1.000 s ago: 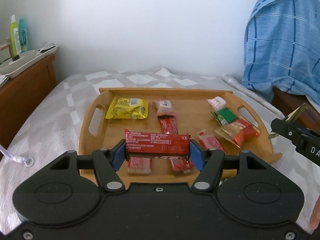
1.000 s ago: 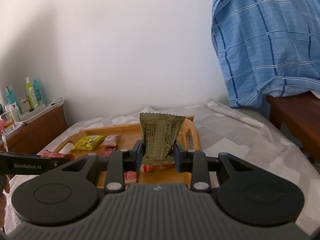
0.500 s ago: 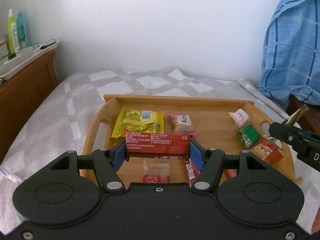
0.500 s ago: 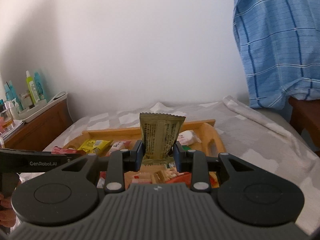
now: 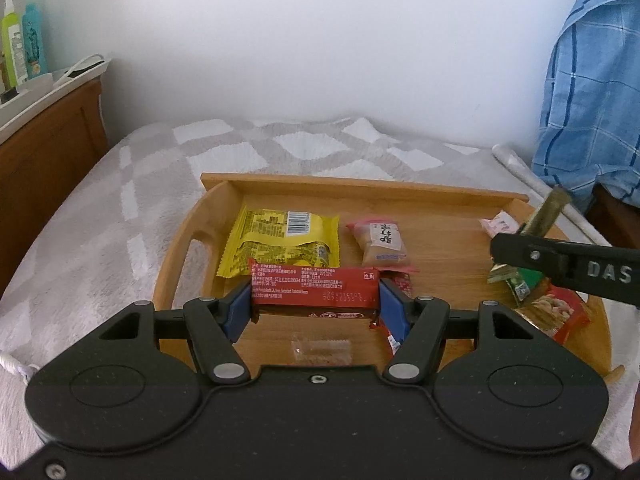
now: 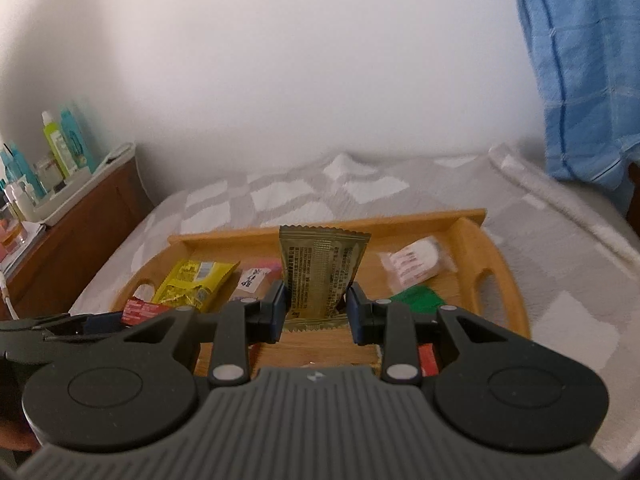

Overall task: Organize snacks
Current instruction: 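Release the red wafer bar onto the tray with the left tool while the right tool releases the gold packet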

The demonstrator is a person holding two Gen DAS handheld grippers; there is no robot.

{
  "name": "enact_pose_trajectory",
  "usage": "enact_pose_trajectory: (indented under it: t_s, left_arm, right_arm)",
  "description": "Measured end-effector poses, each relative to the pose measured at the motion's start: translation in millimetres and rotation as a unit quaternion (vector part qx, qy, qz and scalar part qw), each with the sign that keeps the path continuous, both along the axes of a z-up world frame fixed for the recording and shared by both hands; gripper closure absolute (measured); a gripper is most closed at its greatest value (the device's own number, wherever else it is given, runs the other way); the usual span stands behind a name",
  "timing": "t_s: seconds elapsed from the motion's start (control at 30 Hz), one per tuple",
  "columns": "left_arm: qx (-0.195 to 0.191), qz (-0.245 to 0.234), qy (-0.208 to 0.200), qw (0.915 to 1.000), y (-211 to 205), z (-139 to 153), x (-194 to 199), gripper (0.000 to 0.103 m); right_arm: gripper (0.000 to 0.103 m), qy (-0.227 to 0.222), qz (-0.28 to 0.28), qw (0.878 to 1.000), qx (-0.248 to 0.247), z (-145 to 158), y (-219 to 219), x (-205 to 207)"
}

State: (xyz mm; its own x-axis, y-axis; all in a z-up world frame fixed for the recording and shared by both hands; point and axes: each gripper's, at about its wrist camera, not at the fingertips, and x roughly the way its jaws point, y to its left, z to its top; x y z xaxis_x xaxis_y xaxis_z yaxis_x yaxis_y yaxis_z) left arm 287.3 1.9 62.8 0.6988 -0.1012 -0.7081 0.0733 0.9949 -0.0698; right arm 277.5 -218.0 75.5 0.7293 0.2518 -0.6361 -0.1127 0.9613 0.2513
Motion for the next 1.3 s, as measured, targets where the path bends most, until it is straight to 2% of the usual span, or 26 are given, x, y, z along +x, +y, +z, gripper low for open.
enact_pose_trajectory:
  t_s: [0.33, 0.5, 0.7, 0.93, 1.17, 1.23, 1.3]
  left_arm:
    - [0.008, -0.006, 0.023, 0.9997, 2.8, -12.8, 11.4, 0.04]
    - [0.007, -0.016, 0.035, 0.9992, 1.2, -15.9, 13.5, 0.04]
    - [0.013, -0.019, 0.05, 0.9985, -1.9, -21.6, 16.9, 0.04]
    - [0.02, -0.023, 0.048, 0.9984, -3.5, -24.5, 17.0, 0.039]
    - [0.022, -0.023, 0.047, 0.9984, -5.0, -23.9, 15.2, 0.038]
    - [0.019, -0.026, 0.048, 0.9983, -4.7, -22.1, 13.8, 0.035]
    - [0.02, -0.026, 0.044, 0.9985, -3.3, -19.4, 12.4, 0.027]
  right_arm:
    - [0.067, 0.095, 0.033, 0.994, -0.049, -12.0, 17.9, 40.5]
    - [0.067, 0.146, 0.055, 0.985, -0.073, -20.5, 28.2, 53.9]
    - [0.066, 0.181, 0.07, 0.976, -0.101, -22.6, 41.6, 67.4]
    - [0.066, 0.189, 0.052, 0.975, -0.107, -22.9, 44.7, 80.2]
    - [0.067, 0.188, 0.041, 0.975, -0.113, -23.1, 43.2, 76.4]
    - [0.053, 0.189, 0.04, 0.975, -0.109, -22.8, 41.5, 75.4]
    - [0.049, 0.182, 0.044, 0.977, -0.107, -22.1, 40.4, 72.8]
